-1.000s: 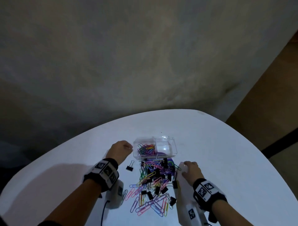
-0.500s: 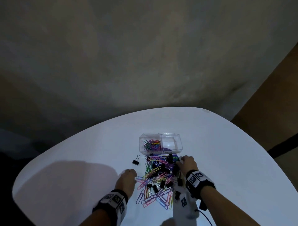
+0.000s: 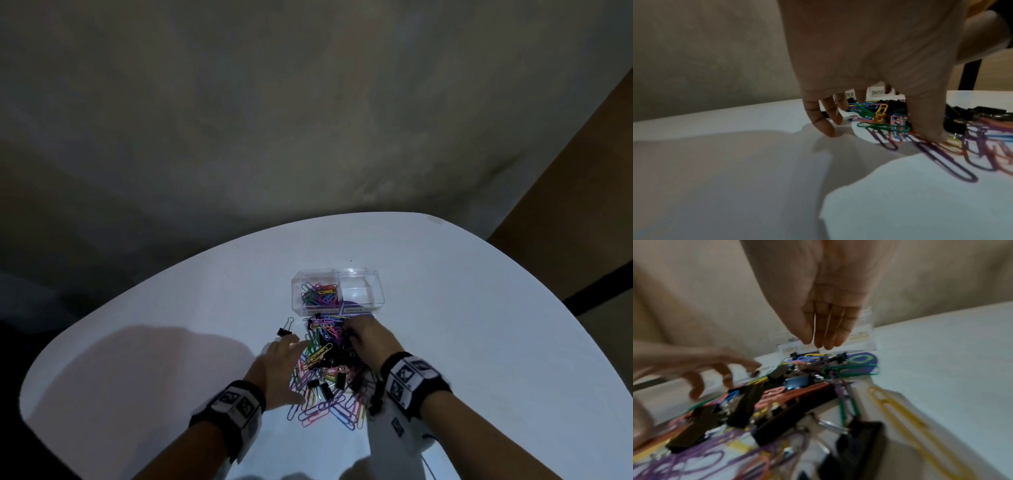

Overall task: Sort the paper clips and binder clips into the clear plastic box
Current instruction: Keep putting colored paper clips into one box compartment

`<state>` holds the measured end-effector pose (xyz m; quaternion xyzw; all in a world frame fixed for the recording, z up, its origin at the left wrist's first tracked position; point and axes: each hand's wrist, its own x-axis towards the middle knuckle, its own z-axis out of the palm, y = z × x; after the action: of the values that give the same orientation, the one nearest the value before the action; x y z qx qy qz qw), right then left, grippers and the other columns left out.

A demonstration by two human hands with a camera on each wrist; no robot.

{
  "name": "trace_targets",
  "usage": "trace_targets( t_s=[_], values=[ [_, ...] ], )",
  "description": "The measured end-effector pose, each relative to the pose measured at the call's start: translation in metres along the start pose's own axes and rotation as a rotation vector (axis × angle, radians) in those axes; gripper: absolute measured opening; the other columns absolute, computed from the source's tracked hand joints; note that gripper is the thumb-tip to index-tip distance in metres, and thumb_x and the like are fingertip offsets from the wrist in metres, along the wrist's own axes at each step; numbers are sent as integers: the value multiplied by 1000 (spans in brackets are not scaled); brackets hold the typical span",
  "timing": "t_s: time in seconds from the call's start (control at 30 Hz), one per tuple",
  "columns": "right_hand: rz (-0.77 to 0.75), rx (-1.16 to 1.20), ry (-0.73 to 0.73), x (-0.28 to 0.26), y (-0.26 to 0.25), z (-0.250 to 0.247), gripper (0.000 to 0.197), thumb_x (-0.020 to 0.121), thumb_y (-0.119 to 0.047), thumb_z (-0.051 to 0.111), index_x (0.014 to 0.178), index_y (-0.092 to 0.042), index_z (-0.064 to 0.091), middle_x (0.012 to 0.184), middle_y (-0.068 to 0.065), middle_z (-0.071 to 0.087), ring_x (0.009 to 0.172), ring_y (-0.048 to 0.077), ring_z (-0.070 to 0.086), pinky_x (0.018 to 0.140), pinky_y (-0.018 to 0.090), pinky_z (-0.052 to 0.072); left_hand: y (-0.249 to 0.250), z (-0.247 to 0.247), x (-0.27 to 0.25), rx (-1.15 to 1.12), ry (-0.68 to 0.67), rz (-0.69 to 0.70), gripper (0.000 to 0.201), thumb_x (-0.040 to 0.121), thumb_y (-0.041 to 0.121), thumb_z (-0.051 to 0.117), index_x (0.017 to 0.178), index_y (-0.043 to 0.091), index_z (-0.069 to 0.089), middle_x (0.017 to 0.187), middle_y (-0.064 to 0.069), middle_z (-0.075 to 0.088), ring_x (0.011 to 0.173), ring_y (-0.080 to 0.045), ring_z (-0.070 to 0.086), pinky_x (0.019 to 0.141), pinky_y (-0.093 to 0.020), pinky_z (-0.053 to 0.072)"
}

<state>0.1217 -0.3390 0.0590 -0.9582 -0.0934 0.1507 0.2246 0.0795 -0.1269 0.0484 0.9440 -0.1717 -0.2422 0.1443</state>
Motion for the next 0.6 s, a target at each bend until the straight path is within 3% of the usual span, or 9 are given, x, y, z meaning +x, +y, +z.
trace_targets(
  t_s=[0.07, 0.13, 0.27, 0.37, 0.47, 0.6],
  values=[
    [-106, -98, -57, 8, -13, 8, 41, 91, -7, 44, 132, -10, 46, 141, 9, 46, 130, 24, 40, 109, 33, 32, 10, 1, 6, 14, 4, -15, 88, 76, 42, 67, 146, 25, 17, 150, -3, 21, 135, -25, 27, 108, -37, 36],
    [-111, -195, -92, 15, -19, 14, 48, 90, -8, 44, 138, -8, 37, 149, 9, 36, 135, 26, 33, 114, 36, 27, 18, 1, 10, -28, 4, -55, 79, 81, 36, 64, 145, 23, 20, 148, -4, 24, 134, -26, 27, 106, -37, 36],
    [-101, -272, -145, 10, -14, 17, 46, 90, -7, 42, 136, -9, 41, 146, 10, 38, 131, 29, 35, 111, 38, 30, 19, -2, 8, -59, 32, -71, 67, 87, 26, 57, 144, 24, 23, 146, -4, 27, 132, -27, 30, 106, -37, 36],
    [-93, -241, -108, 8, -8, 12, 45, 91, -11, 44, 135, -12, 42, 142, 9, 44, 129, 27, 39, 109, 37, 31, 16, 1, 2, -132, 84, -183, 81, 79, 45, 62, 145, 24, 19, 149, -4, 23, 135, -26, 29, 106, -38, 39],
    [-68, -241, -150, 15, -10, 9, 55, 88, -16, 50, 140, -12, 32, 147, 10, 36, 133, 27, 35, 111, 40, 31, 28, 10, -2, -169, 63, -344, 98, 71, 55, 65, 145, 20, 13, 146, -7, 23, 135, -27, 26, 105, -42, 41],
    [-8, -307, -234, 25, -23, 13, 68, 84, -23, 58, 142, -12, 24, 147, 12, 30, 134, 32, 30, 109, 48, 35, 42, 16, 2, -158, 75, -363, 72, 81, 33, 64, 138, 12, 25, 138, -10, 28, 125, -28, 33, 99, -34, 42]
  ],
)
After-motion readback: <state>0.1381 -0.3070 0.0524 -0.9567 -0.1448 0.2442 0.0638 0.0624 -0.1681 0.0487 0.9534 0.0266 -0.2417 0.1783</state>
